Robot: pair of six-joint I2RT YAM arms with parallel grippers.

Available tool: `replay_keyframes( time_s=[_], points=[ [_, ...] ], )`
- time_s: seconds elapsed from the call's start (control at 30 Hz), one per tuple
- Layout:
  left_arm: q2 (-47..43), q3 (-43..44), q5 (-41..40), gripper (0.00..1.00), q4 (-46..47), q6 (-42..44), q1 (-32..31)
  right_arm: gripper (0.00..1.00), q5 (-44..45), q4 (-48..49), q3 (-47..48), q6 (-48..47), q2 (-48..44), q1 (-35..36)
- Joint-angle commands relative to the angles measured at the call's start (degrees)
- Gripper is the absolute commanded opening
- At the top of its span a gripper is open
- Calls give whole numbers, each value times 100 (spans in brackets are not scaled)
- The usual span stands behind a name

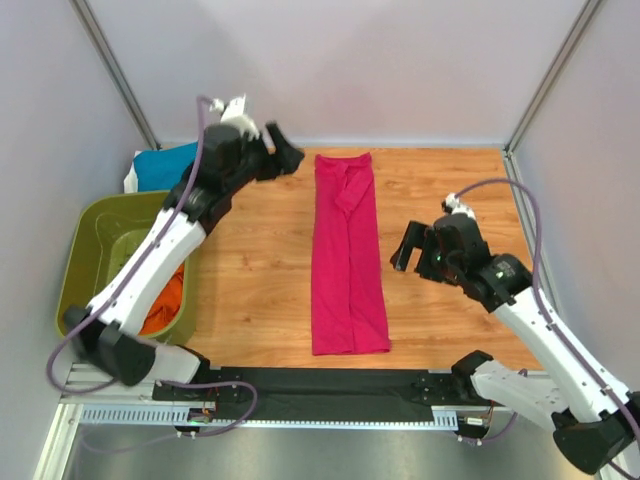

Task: Fold and stack the t-shirts
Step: Fold the tshirt

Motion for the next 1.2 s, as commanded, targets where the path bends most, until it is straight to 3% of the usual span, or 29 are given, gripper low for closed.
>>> replay_keyframes(
  time_s=[0.0,0.07,0.17,0.33,0.43,0.7,1.0,1.17],
  points=[
    [-849,-1811,427,79,-423,-249,-67,99,-1094,67,-1183,-21,-185,-309],
    [-1579,-2802,534,78,-544,-617,-286,97,-1850,409,-1913,145,-299,-353],
    [-2221,-3729,472,76,-747,-908,-629,94,-2230,981,-2566,287,-335,-354],
    [-2978,-5494,648,73,-37,-2112,-1394,88,-2538,1561,-3288,331,-449,-354],
    [-3101,-6006,490,72,245,-2648,-1912,88,-2758,1807,-3578,436,-642,-345],
    [-2434,-6297,279,67,860,-3483,-3090,76,-2978,2142,-4142,639,-502,-283],
    [-1942,-6649,68,63,1502,-3862,-3416,58,-3013,2467,-4536,858,-484,-169],
    [-1696,-6719,-134,61,1608,-4020,-3574,53,-3004,2520,-4634,946,-546,-72]
  ],
)
